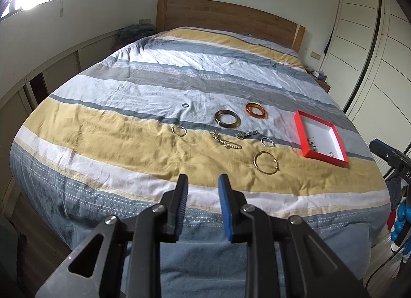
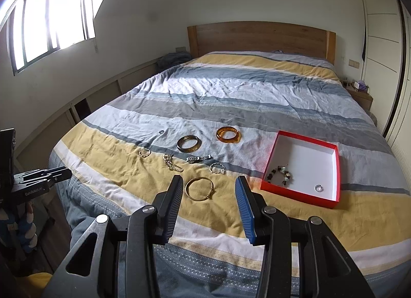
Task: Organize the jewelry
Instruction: 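Withdraw both tools from the box back toward the remaining jewelry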
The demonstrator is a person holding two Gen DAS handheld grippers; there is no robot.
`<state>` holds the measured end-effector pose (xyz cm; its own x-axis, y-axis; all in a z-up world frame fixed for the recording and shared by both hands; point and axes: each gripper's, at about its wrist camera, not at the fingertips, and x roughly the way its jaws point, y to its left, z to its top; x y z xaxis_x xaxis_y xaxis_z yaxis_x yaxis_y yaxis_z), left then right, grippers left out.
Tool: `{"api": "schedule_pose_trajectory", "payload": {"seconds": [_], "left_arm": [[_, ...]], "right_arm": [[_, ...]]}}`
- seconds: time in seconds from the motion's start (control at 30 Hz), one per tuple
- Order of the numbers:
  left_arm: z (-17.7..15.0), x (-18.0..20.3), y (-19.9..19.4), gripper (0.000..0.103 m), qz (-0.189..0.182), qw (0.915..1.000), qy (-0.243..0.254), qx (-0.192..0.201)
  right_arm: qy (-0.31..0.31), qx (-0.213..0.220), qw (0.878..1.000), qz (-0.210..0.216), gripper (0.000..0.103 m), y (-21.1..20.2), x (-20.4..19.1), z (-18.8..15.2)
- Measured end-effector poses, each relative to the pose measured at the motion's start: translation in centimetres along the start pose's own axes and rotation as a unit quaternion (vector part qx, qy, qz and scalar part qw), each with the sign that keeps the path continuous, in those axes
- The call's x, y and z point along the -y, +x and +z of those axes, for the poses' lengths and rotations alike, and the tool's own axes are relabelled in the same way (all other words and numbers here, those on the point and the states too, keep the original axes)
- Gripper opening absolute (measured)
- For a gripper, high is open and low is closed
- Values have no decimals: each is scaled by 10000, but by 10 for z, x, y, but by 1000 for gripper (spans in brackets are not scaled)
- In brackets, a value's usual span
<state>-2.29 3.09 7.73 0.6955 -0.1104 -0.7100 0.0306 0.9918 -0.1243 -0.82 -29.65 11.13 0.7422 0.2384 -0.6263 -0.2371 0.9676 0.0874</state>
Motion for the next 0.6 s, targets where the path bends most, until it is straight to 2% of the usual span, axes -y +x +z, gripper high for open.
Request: {"api": "schedule_pose_trajectory", "payload": {"seconds": [0.27, 0.6], "left_arm": [[9, -14, 50, 23, 78, 9992, -197, -351], [25, -12, 125, 23, 102, 9957, -238, -889]], "right_arm": [[-6, -513, 9986, 137, 42, 65, 4, 4], [38, -968, 9947, 358, 39, 134, 16, 12]]}}
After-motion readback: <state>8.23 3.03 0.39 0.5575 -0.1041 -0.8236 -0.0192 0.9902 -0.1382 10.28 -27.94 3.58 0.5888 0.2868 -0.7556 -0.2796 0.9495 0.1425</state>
